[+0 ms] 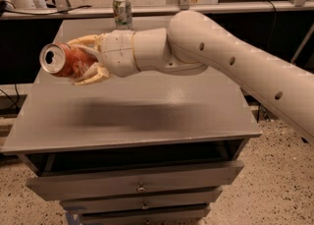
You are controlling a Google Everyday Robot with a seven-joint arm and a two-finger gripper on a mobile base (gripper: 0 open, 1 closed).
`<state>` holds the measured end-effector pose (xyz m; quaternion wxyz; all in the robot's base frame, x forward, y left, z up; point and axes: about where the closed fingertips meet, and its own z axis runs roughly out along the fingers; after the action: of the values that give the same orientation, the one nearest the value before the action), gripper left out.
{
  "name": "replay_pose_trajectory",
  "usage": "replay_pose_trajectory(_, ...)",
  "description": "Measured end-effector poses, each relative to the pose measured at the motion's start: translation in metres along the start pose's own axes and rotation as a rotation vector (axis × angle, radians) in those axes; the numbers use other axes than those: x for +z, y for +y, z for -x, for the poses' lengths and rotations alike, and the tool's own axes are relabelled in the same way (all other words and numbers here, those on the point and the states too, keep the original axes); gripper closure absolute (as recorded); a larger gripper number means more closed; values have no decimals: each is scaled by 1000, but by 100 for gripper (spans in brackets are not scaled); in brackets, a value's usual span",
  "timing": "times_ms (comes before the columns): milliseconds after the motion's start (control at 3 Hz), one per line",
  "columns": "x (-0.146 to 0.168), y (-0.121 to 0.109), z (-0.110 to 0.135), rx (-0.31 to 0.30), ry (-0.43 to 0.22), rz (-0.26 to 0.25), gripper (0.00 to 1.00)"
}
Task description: Place coke can upright
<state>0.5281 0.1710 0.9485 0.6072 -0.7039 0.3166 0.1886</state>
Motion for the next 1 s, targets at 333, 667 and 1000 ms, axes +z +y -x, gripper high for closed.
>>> replay_pose_trajectory(333, -8, -5, 5, -90, 9, -25, 100)
replay_pose_trajectory(667, -43, -28, 8, -308, 34, -137, 100)
replay_pose_trajectory(1000, -63, -56, 11, -568, 16, -213, 100)
